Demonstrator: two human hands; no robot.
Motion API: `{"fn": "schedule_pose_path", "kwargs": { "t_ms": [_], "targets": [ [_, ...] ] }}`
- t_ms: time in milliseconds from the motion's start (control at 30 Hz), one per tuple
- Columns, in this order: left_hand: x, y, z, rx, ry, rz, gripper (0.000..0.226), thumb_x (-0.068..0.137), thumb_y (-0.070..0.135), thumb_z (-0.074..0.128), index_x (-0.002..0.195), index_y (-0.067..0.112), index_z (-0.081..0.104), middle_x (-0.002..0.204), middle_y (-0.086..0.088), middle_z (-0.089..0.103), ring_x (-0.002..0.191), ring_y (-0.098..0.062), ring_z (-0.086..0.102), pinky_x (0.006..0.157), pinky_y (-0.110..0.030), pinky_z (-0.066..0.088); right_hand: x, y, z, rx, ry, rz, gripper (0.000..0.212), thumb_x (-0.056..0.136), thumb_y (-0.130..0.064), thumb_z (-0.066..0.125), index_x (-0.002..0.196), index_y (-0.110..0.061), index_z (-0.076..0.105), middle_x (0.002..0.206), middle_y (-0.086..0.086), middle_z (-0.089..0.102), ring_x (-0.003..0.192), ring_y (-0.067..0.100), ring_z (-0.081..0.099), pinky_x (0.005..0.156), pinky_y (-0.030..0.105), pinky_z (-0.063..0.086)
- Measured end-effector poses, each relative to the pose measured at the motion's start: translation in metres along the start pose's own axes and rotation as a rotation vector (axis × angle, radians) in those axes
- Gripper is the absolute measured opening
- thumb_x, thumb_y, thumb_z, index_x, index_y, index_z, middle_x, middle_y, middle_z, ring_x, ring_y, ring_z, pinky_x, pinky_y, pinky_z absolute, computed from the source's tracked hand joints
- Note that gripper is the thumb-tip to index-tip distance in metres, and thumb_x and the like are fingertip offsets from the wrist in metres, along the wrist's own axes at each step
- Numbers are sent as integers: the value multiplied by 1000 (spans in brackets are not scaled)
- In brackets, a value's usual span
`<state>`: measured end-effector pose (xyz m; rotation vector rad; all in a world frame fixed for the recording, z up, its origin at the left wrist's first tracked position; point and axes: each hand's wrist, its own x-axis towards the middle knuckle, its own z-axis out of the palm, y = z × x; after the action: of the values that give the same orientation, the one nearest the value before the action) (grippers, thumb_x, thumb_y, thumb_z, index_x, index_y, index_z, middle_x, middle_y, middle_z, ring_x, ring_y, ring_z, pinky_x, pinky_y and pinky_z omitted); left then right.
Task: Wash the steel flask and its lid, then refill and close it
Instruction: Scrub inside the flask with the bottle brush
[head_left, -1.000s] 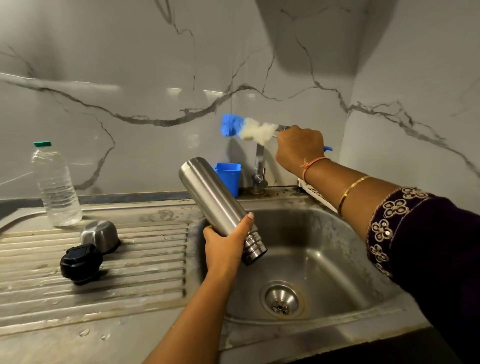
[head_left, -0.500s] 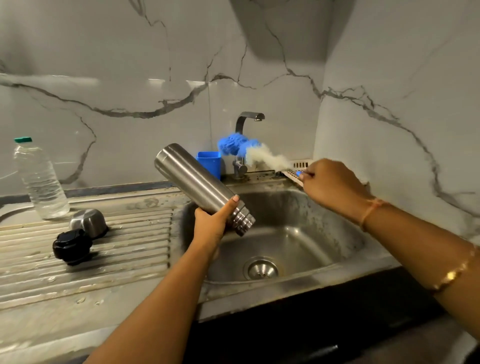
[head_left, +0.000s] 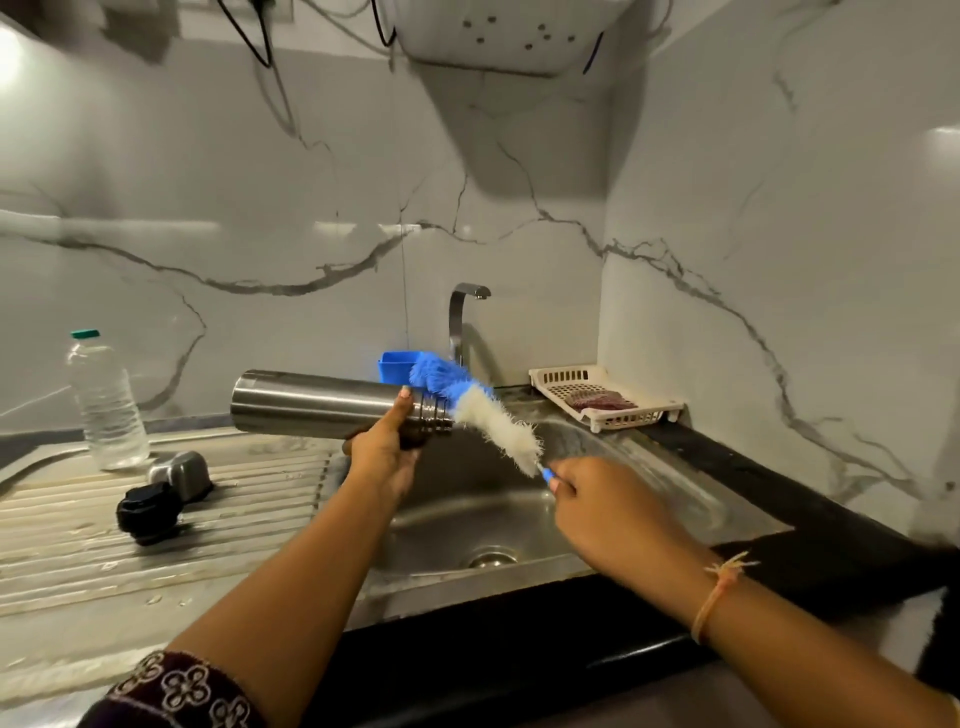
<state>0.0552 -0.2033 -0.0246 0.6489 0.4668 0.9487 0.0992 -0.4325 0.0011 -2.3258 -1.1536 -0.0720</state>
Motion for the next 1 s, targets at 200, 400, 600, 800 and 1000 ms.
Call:
{"fn": "schedule_pose_path", "kwargs": {
  "t_ms": [200,400,600,800,1000],
  "targets": [
    [-7,16,12,-46,75,87,60,73,23,79,121,5,47,104,-12,65,85,-24,66,83,-42,56,-27,-30,-9,-209,-7,-146,33,95,-10,36,124,-14,50,103,5,62,101,26,61,68,29,38],
    [-14,2,21,-93,56,137,75,68,16,82,126,18,35,113,-12,60,97,-30,65,82,-55,54,-8,-48,-7,-233,-38,-71,32,95,-8,39,123,-8,53,116,10,60,106,28,60,80,33,46],
    [-3,0,9,-62,145,127,89,67,8,82,133,22,23,118,-14,55,100,-33,63,87,-60,50,-24,-39,0,-171,-126,-107,33,94,-8,37,124,-9,51,120,11,58,110,28,57,78,31,41],
    [-6,-6,5,25,-78,84,73,78,7,72,138,13,30,126,-17,57,96,-29,64,77,-48,54,3,-36,-14,-76,-101,6,32,92,-8,44,123,-10,51,118,14,60,107,29,58,72,25,36],
    [3,8,0,37,-77,124,76,82,10,68,143,25,24,116,-14,57,94,-30,63,71,-47,54,-9,-37,-6,-33,-147,-18,28,93,-11,42,119,-8,52,114,12,60,104,28,57,70,25,34]
  ]
}}
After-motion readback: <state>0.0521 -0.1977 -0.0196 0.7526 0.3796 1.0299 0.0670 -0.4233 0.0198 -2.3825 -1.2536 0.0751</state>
